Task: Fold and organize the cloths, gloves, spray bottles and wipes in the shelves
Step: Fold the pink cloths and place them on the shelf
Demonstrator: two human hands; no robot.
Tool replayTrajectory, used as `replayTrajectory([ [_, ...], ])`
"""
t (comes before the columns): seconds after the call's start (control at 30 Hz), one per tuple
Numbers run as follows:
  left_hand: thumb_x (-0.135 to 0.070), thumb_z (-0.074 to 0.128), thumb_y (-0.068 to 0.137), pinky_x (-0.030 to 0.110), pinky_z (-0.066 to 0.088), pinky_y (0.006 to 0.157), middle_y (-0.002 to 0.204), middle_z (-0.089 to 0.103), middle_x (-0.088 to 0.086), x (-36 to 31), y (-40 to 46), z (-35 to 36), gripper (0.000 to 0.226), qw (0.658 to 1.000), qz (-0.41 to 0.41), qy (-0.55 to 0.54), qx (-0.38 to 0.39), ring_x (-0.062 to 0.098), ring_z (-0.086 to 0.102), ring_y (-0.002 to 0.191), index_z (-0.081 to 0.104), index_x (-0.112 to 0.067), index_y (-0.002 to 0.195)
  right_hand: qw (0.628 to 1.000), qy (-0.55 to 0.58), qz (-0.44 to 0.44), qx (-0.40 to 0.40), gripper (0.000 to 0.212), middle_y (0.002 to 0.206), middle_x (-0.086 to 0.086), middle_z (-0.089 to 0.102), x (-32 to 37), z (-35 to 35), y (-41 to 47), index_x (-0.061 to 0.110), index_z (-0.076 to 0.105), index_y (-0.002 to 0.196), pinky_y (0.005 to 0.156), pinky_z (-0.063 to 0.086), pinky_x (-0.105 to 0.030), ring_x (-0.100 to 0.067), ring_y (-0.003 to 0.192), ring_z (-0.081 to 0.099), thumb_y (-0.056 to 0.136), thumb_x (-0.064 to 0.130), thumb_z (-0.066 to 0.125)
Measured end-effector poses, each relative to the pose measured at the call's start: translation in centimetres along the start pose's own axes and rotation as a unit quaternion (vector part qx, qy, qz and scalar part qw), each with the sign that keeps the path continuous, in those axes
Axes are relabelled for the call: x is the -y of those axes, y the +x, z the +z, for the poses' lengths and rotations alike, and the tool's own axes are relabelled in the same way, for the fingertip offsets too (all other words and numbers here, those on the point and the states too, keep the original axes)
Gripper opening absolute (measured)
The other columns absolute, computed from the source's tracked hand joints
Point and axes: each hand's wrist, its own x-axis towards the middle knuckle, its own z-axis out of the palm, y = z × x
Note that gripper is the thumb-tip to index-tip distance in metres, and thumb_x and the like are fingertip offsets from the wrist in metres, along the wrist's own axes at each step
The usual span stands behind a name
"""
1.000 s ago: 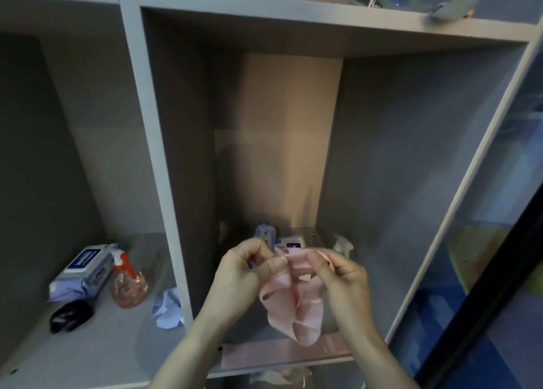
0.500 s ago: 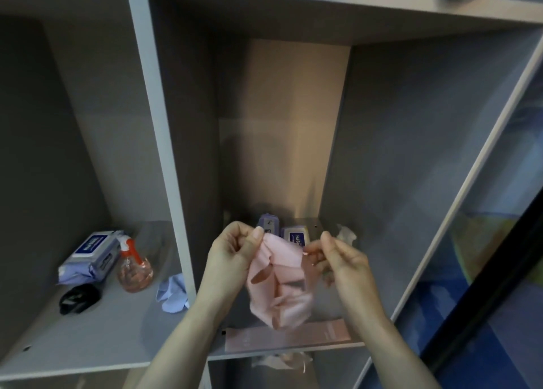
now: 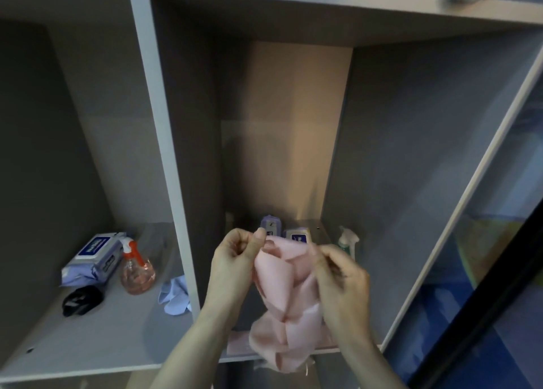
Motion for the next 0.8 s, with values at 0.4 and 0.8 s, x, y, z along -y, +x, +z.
replayTrajectory([
  [0.4,-0.011,0.045,0.099,0.028,0.052,0.062,0.071,0.066,0.003,1.7,0.8,0.3,0.024,0.963,-0.172,-0.206,-0.016,0.015,0.059,0.069,0.057,-0.013,0.078,0.83,0.441,0.326,-0.106,0.01,0.085,-0.005,0.068,-0.4,0.0,1.8,0.021,0.071,0.076,0.079,0.05,-0.039,-0.019,0.078,0.064,0.076,0.03,0.068],
  [0.8,-0.004,0.078,0.072,0.026,0.056,0.076,0.102,0.072,-0.001,0.5,-0.1,-0.4,0.052,0.96,-0.08,0.07,0.258,0.015,0.069,0.094,0.062,-0.022,0.117,0.819,0.465,0.328,-0.07,0.052,0.106,-0.017,0.067,-0.4,-1.3,2.9,0.004,0.056,0.122,0.093,0.051,-0.045,-0.03,0.102,0.065,0.084,0.039,0.061],
])
